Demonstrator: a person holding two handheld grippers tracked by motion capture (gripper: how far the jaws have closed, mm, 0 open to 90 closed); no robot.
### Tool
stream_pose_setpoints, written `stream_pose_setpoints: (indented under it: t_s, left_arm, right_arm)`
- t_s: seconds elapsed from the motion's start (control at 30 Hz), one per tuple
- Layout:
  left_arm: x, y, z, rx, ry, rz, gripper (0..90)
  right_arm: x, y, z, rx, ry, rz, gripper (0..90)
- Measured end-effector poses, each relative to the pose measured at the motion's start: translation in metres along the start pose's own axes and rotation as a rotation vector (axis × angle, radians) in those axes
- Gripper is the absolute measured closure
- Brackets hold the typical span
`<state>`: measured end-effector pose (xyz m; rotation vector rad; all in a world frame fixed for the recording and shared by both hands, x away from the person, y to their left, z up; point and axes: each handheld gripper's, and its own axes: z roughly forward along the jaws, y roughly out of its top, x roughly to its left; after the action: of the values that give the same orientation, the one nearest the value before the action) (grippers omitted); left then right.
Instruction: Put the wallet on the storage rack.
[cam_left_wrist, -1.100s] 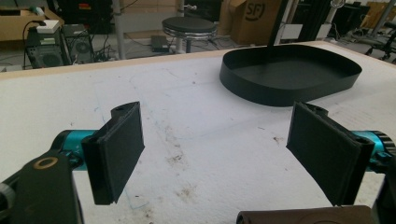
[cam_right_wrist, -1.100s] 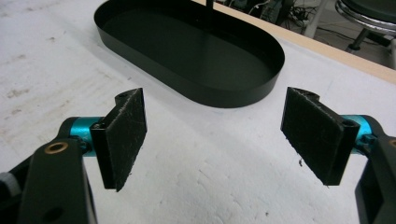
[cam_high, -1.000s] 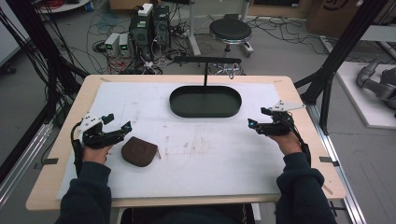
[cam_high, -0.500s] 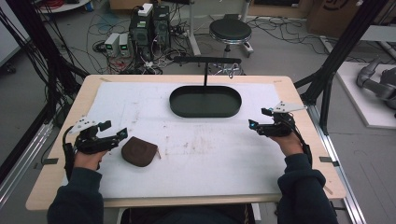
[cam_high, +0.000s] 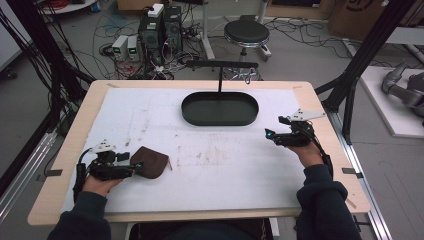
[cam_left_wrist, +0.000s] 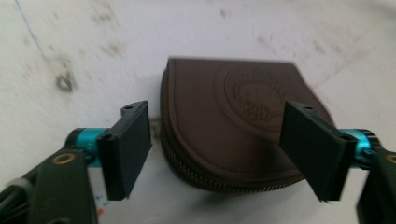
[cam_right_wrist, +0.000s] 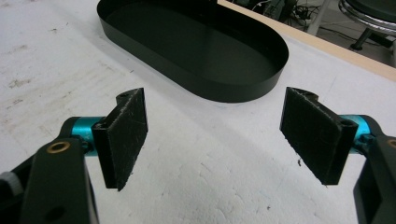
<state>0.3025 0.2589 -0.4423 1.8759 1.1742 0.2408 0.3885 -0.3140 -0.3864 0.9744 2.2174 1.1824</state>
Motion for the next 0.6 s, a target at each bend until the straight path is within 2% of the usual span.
stream_pose_setpoints:
  t_s: [0.03, 0.1, 0.27, 0.33, 0.43, 0.5, 0.53, 0.57, 0.6]
  left_arm:
    - [0.002, 0.001, 0.0, 0.009, -0.014, -0.019, 32.4]
    - [0.004, 0.002, 0.001, 0.021, -0.024, -0.02, 33.1]
    - [0.01, 0.013, 0.008, 0.041, -0.07, 0.062, 38.7]
    - [0.012, 0.022, 0.014, 0.052, -0.083, 0.104, 42.5]
    - [0.015, 0.037, 0.026, 0.076, -0.111, 0.219, 46.9]
    - [0.014, 0.046, 0.032, 0.087, -0.12, 0.271, 50.3]
    - [0.014, 0.049, 0.034, 0.095, -0.122, 0.281, 51.0]
    - [0.013, 0.051, 0.036, 0.097, -0.114, 0.272, 51.8]
    - [0.011, 0.052, 0.037, 0.09, -0.086, 0.23, 53.0]
  right_arm:
    - [-0.001, 0.0, 0.0, -0.001, -0.001, -0.004, 23.6]
    - [-0.001, 0.0, -0.001, -0.003, -0.001, 0.001, 23.6]
    - [0.0, 0.0, -0.002, -0.005, -0.007, 0.0, 23.6]
    - [0.0, 0.0, -0.002, -0.005, -0.008, -0.002, 23.7]
    - [0.0, 0.001, -0.003, -0.009, -0.01, -0.003, 23.6]
    - [0.0, 0.001, -0.004, -0.012, -0.012, -0.003, 23.7]
    - [-0.001, 0.0, -0.004, -0.013, -0.013, -0.001, 23.7]
    - [-0.001, 0.0, -0.004, -0.011, -0.014, 0.001, 23.6]
    - [-0.002, 0.0, -0.004, -0.012, -0.013, 0.003, 23.6]
